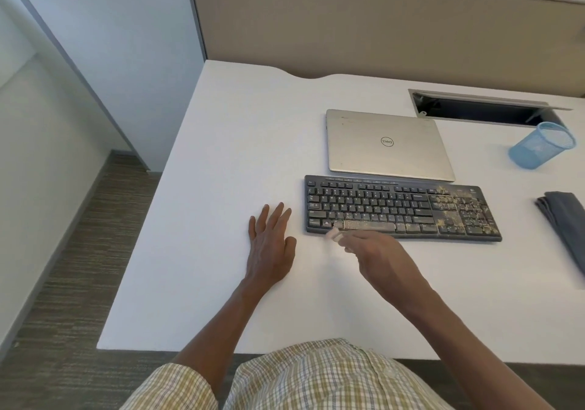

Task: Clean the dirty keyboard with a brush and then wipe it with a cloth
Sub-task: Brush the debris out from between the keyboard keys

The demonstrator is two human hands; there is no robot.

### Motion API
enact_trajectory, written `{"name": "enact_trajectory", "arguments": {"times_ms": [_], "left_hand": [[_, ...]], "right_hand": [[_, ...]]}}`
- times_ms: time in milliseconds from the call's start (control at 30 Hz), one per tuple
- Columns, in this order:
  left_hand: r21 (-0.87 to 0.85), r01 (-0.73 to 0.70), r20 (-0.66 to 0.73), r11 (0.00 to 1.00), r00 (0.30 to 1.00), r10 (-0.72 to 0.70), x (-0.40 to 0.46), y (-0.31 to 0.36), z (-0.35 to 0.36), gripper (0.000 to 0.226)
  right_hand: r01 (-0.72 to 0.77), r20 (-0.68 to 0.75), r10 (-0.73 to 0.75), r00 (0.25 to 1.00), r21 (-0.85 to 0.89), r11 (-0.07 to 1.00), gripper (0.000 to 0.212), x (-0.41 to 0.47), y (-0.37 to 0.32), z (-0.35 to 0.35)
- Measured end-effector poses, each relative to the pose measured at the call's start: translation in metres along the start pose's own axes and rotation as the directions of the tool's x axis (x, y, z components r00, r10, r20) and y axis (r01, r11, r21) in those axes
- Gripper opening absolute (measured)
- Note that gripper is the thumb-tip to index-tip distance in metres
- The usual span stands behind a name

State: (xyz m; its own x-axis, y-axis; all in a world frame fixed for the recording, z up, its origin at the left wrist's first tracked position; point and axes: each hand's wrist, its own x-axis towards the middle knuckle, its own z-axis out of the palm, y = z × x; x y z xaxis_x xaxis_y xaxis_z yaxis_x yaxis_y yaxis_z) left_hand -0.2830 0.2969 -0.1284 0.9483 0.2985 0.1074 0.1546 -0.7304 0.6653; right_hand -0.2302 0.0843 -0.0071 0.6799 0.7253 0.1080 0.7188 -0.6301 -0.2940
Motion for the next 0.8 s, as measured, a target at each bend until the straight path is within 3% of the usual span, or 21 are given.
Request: {"name": "enact_trajectory", "arguments": {"times_ms": [167, 233, 300, 367, 500, 600, 700, 800], "left_hand": [[0.101, -0.016, 0.017, 0.995, 1.0, 0.014, 0.001, -0.004, 0.004, 0.067], [0.144, -0.019, 0.03, 0.989, 0.999, 0.014, 0.002, -0.004, 0.005, 0.066], [0.185, -0.004, 0.041, 0.983, 0.999, -0.004, 0.004, -0.003, 0.006, 0.066], [0.206, 0.017, 0.052, 0.978, 0.998, -0.028, 0.005, 0.0, 0.006, 0.066], [0.207, 0.027, 0.051, 0.978, 0.998, -0.038, 0.005, 0.004, 0.004, 0.058], [0.221, 0.02, 0.037, 0.975, 0.999, -0.029, 0.005, 0.004, 0.004, 0.054], [0.224, 0.017, 0.03, 0.974, 0.999, -0.024, 0.005, 0.003, 0.005, 0.052], [0.235, 0.016, 0.025, 0.972, 0.999, -0.022, 0.005, 0.003, 0.005, 0.055]], "right_hand": [[0.056, 0.026, -0.057, 0.998, 0.017, 0.998, 0.025, 0.01, -0.006, 0.005], [-0.021, 0.01, 0.021, 1.0, -0.014, 1.0, 0.032, 0.002, 0.001, 0.006], [-0.086, -0.052, 0.086, 0.995, -0.005, 0.996, 0.022, -0.001, 0.004, 0.004], [-0.147, -0.161, 0.158, 0.974, 0.078, 0.986, 0.007, 0.006, -0.001, -0.001], [-0.285, -0.308, 0.384, 0.87, 0.321, 0.903, 0.002, 0.033, -0.012, -0.003], [-0.315, -0.288, 0.421, 0.86, 0.35, 0.882, 0.004, 0.045, -0.017, 0.005], [-0.369, -0.185, 0.429, 0.884, 0.286, 0.884, 0.005, 0.044, -0.02, 0.009], [-0.403, -0.119, 0.465, 0.878, 0.342, 0.849, 0.005, 0.043, -0.018, 0.004]]}}
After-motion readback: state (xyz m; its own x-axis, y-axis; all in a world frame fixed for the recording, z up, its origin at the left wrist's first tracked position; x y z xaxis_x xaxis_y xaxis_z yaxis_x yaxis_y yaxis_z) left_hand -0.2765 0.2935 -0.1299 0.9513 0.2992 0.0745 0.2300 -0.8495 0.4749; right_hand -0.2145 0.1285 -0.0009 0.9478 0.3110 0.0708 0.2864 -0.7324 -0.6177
